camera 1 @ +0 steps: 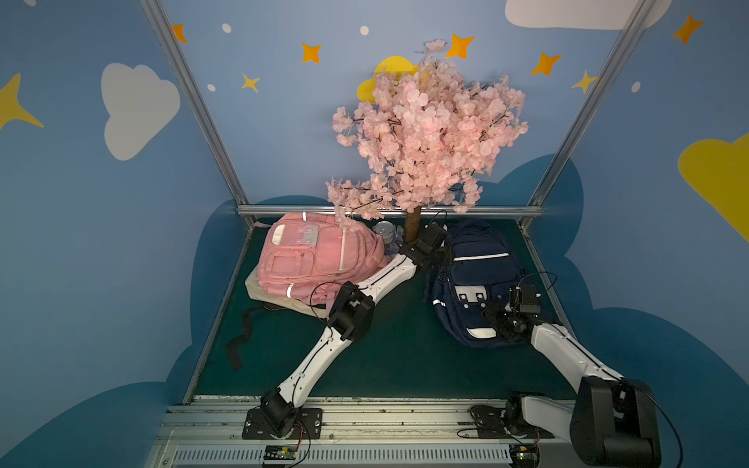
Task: Zip up the backpack
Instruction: Place the backpack at the center of the board.
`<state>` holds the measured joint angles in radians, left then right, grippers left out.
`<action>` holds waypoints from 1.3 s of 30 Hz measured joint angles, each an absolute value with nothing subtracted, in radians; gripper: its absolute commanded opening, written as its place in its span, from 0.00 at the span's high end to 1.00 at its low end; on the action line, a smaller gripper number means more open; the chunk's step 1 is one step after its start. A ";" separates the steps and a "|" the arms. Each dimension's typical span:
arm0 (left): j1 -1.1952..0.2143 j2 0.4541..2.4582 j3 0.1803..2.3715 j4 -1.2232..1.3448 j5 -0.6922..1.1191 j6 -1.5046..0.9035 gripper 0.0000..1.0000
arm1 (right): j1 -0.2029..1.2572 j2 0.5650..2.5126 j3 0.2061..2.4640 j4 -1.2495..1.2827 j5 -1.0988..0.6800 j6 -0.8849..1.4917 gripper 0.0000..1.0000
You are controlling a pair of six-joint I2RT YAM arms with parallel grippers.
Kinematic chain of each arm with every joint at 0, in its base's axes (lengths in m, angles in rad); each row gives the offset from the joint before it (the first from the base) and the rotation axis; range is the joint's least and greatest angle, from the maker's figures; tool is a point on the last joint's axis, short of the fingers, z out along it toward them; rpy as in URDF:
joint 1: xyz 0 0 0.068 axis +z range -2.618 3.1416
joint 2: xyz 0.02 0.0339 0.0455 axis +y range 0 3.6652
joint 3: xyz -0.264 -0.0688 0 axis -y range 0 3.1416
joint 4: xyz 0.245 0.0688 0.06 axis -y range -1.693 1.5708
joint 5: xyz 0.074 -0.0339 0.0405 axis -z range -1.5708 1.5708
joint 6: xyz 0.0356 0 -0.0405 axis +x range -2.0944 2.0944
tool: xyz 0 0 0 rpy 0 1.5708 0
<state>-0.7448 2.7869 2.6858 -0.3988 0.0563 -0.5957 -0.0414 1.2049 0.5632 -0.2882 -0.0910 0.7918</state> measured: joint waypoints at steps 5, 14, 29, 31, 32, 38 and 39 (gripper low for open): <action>-0.749 2.798 2.726 -0.476 0.041 -0.597 0.31 | -0.160 1.239 0.598 -0.293 -0.128 0.787 0.38; -0.749 2.377 2.155 -0.521 0.012 -0.547 0.24 | -0.128 1.230 0.625 -0.357 -0.199 0.722 0.38; -0.855 2.341 1.766 -0.159 0.204 -0.666 0.72 | -0.023 1.055 0.442 -0.262 -0.290 0.767 0.38; -0.853 2.389 1.831 -0.165 0.227 -0.676 0.79 | -0.023 1.055 0.430 -0.233 -0.292 0.781 0.39; -0.850 2.409 1.871 -0.178 0.232 -0.680 0.80 | -0.023 1.055 0.425 -0.214 -0.290 0.786 0.38; -0.842 2.617 2.233 -0.213 0.239 -0.683 0.65 | -0.070 1.061 0.415 -0.156 -0.245 0.829 0.38; -0.842 2.637 2.265 -0.215 0.234 -0.683 0.58 | -0.094 1.062 0.418 -0.159 -0.247 0.829 0.38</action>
<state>-0.8421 2.6369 2.2654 -0.2146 0.2340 -0.6827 -0.0944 1.0622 0.4183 -0.1589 -0.2470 0.8288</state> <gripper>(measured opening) 0.321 0.616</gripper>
